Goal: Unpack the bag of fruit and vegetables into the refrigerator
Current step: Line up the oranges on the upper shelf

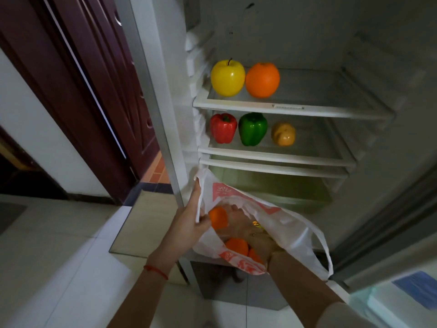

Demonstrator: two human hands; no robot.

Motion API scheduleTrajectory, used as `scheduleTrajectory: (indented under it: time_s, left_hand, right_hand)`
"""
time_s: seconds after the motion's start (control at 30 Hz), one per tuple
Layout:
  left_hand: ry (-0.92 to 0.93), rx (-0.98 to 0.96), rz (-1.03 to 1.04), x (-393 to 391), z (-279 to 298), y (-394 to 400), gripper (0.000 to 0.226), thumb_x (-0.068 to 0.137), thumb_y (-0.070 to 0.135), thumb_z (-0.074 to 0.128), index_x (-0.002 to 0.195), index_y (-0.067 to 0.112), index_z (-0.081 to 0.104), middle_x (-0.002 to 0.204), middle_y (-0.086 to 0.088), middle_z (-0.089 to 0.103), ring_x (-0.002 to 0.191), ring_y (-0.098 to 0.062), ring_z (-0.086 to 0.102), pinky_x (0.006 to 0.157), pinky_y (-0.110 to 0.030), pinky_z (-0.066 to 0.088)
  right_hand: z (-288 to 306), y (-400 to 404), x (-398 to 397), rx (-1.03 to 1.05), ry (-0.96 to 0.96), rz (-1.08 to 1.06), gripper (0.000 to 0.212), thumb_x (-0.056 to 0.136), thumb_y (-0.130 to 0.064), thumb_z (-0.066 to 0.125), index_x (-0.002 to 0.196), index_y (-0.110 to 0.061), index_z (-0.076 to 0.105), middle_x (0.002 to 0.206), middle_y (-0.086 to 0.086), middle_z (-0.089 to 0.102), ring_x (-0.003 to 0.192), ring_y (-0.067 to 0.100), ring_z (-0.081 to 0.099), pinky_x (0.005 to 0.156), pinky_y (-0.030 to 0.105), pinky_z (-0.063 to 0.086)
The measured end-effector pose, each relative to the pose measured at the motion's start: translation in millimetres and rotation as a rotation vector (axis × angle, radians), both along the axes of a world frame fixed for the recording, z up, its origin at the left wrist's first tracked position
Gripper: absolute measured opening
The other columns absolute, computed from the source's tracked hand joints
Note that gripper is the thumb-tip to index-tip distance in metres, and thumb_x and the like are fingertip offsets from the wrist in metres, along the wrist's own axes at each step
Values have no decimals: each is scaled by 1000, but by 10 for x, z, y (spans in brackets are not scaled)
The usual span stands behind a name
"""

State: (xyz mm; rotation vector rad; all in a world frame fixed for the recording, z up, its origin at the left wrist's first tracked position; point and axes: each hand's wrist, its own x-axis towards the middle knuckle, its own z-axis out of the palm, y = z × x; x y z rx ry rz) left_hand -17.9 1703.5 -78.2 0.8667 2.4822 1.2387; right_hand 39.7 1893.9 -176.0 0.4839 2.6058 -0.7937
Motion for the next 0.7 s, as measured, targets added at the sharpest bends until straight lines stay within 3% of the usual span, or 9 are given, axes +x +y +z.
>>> scheduleTrajectory:
  time_s: [0.07,0.13,0.3,0.5,0.57,0.63,0.7]
  left_hand:
    - [-11,-12,1,9,7,-10,102,90,19,62,149,52,-14,73,-15,62,64,-22,66,66,-42,56]
    - [-16,-19,4,15,9,-16,101,90,20,62,149,52,-13,72,-16,62,64,-23,66,66,-44,56]
    - [-45,-27,26,-5,-2,-4,98,89,25,63,149,54,-10,73,-12,63,65,-18,67,67,-40,59]
    - [-50,14,-8,-10,21,54,98,91,24,62,150,52,-11,73,4,57,68,-7,65,58,-13,49]
    - [-46,38,-33,-29,16,65,99,91,19,61,149,53,-12,70,-3,56,64,-11,63,56,-17,48]
    - [-49,69,-71,-49,11,81,101,92,17,62,148,55,-13,72,-11,56,66,-19,64,63,-30,53]
    - [-43,102,-110,-62,20,126,101,92,17,63,148,54,-13,71,-5,56,65,-13,63,63,-28,52]
  right_hand:
    - [315,-225,-169,-73,56,-95,90,87,-43,67,151,-8,13,153,14,27,138,34,32,117,45,27]
    - [64,-247,-370,-30,109,-114,99,80,-47,70,150,-9,12,149,15,29,132,35,36,110,46,36]
    - [33,-275,-412,76,89,-40,90,82,-41,64,149,-7,16,145,15,32,126,33,40,106,47,41]
    - [-19,-140,-377,6,170,-90,87,78,-52,68,146,-19,25,144,9,36,128,28,39,110,42,36]
    - [-276,96,-241,26,182,-63,93,67,-57,79,142,-21,38,144,2,39,126,19,43,114,45,32]
    - [-375,313,-218,-19,221,4,91,59,-67,79,137,-34,45,145,1,42,120,13,50,110,49,37]
    - [-29,319,-223,-212,258,-2,78,70,-48,78,137,-41,40,139,-6,42,119,10,43,105,40,40]
